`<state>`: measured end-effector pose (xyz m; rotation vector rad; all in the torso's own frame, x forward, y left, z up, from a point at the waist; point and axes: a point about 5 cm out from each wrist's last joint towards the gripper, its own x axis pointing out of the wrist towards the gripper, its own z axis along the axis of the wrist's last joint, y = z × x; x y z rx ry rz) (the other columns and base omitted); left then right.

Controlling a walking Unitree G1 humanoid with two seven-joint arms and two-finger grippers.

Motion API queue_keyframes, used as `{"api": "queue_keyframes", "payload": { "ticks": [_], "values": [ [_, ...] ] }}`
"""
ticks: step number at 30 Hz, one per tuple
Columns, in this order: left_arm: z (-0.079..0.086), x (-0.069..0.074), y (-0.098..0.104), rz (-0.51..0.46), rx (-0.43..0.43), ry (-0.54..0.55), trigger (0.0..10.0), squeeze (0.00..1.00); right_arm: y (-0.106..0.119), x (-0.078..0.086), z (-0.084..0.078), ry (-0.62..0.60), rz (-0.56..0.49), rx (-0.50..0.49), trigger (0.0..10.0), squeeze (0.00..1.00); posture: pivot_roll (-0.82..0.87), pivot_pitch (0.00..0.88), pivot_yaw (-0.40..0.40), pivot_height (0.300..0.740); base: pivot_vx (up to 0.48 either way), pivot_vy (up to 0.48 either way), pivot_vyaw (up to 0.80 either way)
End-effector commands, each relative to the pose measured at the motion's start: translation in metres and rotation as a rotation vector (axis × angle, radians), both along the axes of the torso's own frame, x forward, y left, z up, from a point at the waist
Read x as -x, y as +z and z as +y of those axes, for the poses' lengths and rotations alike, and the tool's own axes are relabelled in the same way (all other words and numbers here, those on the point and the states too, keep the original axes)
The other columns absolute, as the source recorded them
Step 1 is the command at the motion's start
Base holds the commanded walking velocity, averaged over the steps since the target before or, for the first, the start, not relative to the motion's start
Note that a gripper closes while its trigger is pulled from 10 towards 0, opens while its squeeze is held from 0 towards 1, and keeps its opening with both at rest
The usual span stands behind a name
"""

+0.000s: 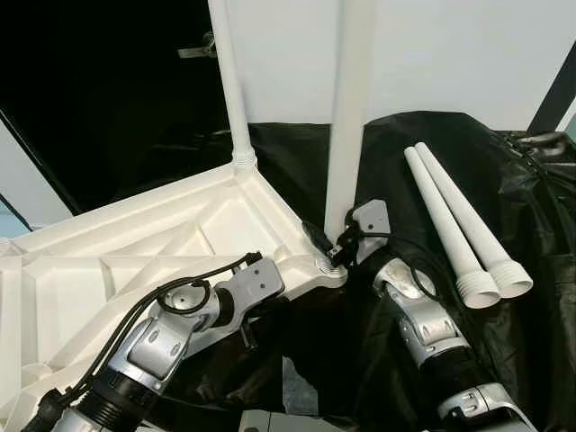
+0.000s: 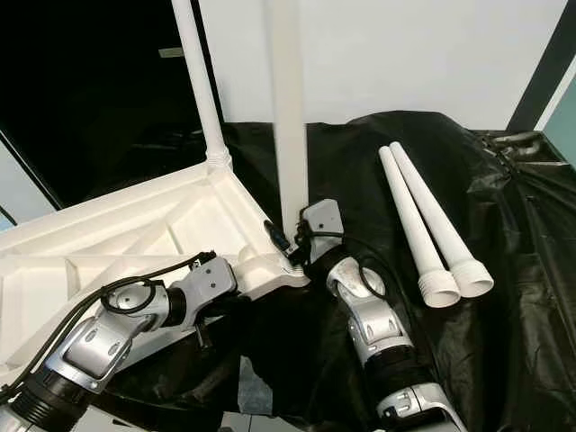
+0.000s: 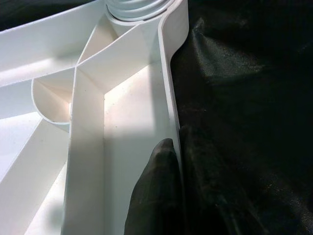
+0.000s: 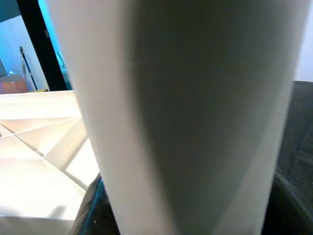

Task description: Building children table

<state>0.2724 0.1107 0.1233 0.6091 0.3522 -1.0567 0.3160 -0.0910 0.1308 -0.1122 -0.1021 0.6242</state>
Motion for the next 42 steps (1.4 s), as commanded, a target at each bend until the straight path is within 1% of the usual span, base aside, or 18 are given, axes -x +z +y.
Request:
{"api": "queue_keyframes", "payload": {
  "ticks": [1,3,10,13,18,19,21,23,25,30,32,33,34,35,37,39,41,42],
  "values": [
    [0.001,-0.005,0.02,-0.095,0.011,-0.003,10.0,0.0,-0.058,0.015,-0.005,0.004,0.285,0.074,10.0,0.0,0.09,0.0,0.057,0.74,0.0,0.0,0.0],
    [0.001,-0.005,0.02,-0.094,0.012,0.0,10.0,0.0,-0.059,0.015,-0.005,0.005,0.292,0.076,10.0,0.0,0.09,0.0,0.057,0.74,0.0,0.0,0.0],
    [0.003,-0.005,0.021,-0.095,0.01,0.006,10.0,0.0,-0.06,0.014,-0.007,-0.013,0.332,0.022,10.0,0.0,0.09,0.0,0.055,0.74,0.0,0.0,0.0],
    [0.003,-0.005,0.021,-0.097,0.011,0.008,10.0,0.0,-0.062,0.013,-0.012,-0.083,0.383,-0.072,10.0,0.0,0.1,0.0,0.053,0.74,0.0,0.0,0.0],
    [0.003,-0.005,0.021,-0.097,0.011,0.009,10.0,0.0,-0.065,0.012,-0.015,-0.131,0.403,-0.118,10.0,0.0,0.09,0.0,0.057,0.74,0.0,0.0,0.0],
    [0.003,-0.005,0.021,-0.097,0.011,0.008,10.0,0.0,-0.065,0.013,-0.015,-0.146,0.396,-0.116,10.0,0.0,0.09,0.0,0.058,0.74,0.0,0.0,0.0],
    [0.003,-0.006,0.021,-0.099,0.01,0.007,10.0,0.0,-0.062,0.016,-0.012,-0.114,0.303,-0.027,10.0,0.0,0.09,0.0,0.06,0.74,0.0,0.0,0.0],
    [0.003,-0.006,0.021,-0.099,0.01,0.007,10.0,0.0,-0.062,0.016,-0.012,-0.114,0.303,-0.027,10.0,0.0,0.09,0.0,0.06,0.74,0.0,0.0,0.0],
    [0.003,-0.006,0.022,-0.101,0.009,0.007,10.0,0.0,-0.062,0.022,-0.007,-0.074,0.242,0.024,10.0,0.0,0.09,0.0,0.061,0.74,0.0,0.0,0.0],
    [0.003,-0.007,0.022,-0.103,0.009,0.006,10.0,0.0,-0.065,0.026,-0.006,-0.072,0.222,0.021,10.0,0.0,0.09,0.0,0.064,0.74,0.0,0.0,0.0],
    [0.003,-0.007,0.022,-0.104,0.009,0.006,10.0,0.0,-0.068,0.03,-0.007,-0.065,0.204,0.041,10.0,0.0,0.09,0.0,0.063,0.74,0.0,0.0,0.0],
    [0.003,-0.007,0.023,-0.104,0.009,0.004,10.0,0.0,-0.072,0.033,-0.006,-0.056,0.188,0.071,10.0,0.0,0.09,0.0,0.065,0.74,0.0,0.0,0.0],
    [0.003,-0.007,0.023,-0.104,0.009,0.004,10.0,0.0,-0.072,0.033,-0.006,-0.056,0.188,0.071,10.0,0.0,0.09,0.0,0.065,0.74,0.0,0.0,0.0],
    [0.003,-0.007,0.023,-0.105,0.008,0.004,10.0,0.0,-0.074,0.035,-0.006,-0.04,0.178,0.102,10.0,0.0,0.09,0.0,0.065,0.74,0.0,0.0,0.0],
    [0.003,-0.007,0.023,-0.106,0.007,0.004,10.0,0.0,-0.076,0.037,-0.005,-0.027,0.174,0.122,10.0,0.0,0.09,0.0,0.066,0.74,0.0,0.0,0.0],
    [0.003,-0.007,0.024,-0.107,0.006,0.003,10.0,0.0,-0.077,0.037,-0.005,-0.025,0.182,0.111,10.0,0.0,0.09,0.0,0.064,0.74,0.0,0.0,0.0],
    [0.004,-0.007,0.024,-0.109,0.006,0.004,10.0,0.0,-0.078,0.037,-0.008,-0.045,0.203,0.056,10.0,0.0,0.09,0.0,0.064,0.74,0.0,0.0,0.0],
    [0.004,-0.007,0.024,-0.109,0.006,0.004,10.0,0.0,-0.078,0.037,-0.008,-0.045,0.203,0.056,10.0,0.0,0.09,0.0,0.064,0.74,0.0,0.0,0.0]
  ]
}}
